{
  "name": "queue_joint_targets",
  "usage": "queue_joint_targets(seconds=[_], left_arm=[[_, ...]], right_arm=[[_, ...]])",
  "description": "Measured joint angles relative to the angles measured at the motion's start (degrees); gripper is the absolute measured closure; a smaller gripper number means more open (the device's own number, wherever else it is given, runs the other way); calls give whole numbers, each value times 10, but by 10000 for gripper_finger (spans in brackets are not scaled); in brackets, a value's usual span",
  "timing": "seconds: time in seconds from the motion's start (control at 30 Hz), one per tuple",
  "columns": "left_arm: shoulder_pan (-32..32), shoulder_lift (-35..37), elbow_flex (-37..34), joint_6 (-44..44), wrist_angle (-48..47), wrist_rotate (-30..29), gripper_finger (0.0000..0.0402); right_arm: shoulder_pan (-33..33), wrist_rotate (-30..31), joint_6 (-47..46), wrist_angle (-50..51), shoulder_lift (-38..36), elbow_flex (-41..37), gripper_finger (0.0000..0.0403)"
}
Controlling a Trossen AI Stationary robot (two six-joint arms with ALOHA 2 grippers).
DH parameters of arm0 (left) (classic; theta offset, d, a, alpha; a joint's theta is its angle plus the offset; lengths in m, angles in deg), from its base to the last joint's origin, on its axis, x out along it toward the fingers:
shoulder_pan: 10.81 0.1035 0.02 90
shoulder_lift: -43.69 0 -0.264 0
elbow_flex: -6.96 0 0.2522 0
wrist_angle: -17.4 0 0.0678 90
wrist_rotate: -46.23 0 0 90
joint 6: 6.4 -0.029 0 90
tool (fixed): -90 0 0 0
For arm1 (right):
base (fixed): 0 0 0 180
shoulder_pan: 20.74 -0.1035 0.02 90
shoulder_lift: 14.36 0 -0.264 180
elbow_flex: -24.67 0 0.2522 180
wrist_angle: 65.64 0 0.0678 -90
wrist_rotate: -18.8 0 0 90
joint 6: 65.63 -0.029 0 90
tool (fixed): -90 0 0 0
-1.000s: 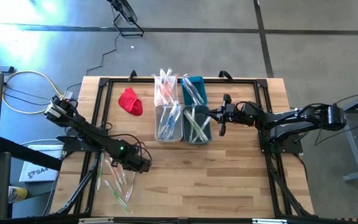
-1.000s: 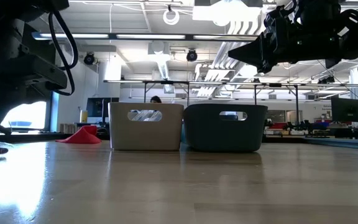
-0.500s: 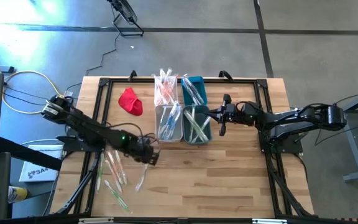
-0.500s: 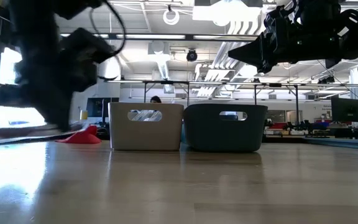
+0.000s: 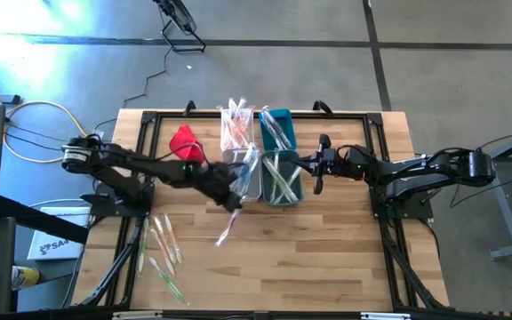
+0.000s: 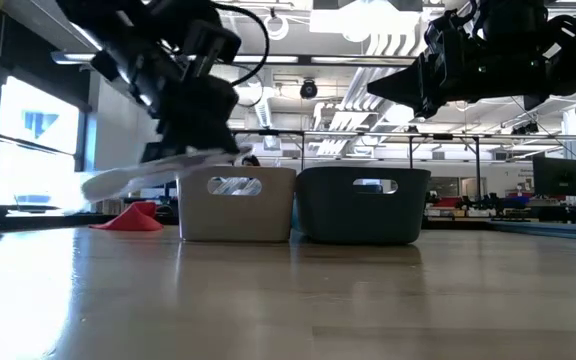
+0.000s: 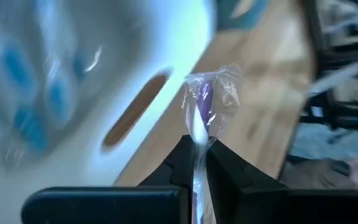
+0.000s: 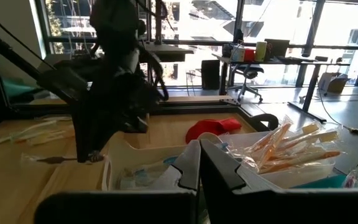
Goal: Pick & Place Toothbrushes
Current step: Put the violet toothbrush into the light blue bin
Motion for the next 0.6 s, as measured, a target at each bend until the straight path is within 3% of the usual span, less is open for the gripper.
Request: queue_joint_targets(seconds=[0.2,0.4,0.6], left_arm=[[59,0,0,-74,112,85,382],[83,0,2,-116,206,128,382],[85,1,45,-256,217,88,382]], right_arm=[[0,0,0,0,0,0,401],[0,0,0,-2,0,0,401],[0,0,-4,-22,0,0,401]])
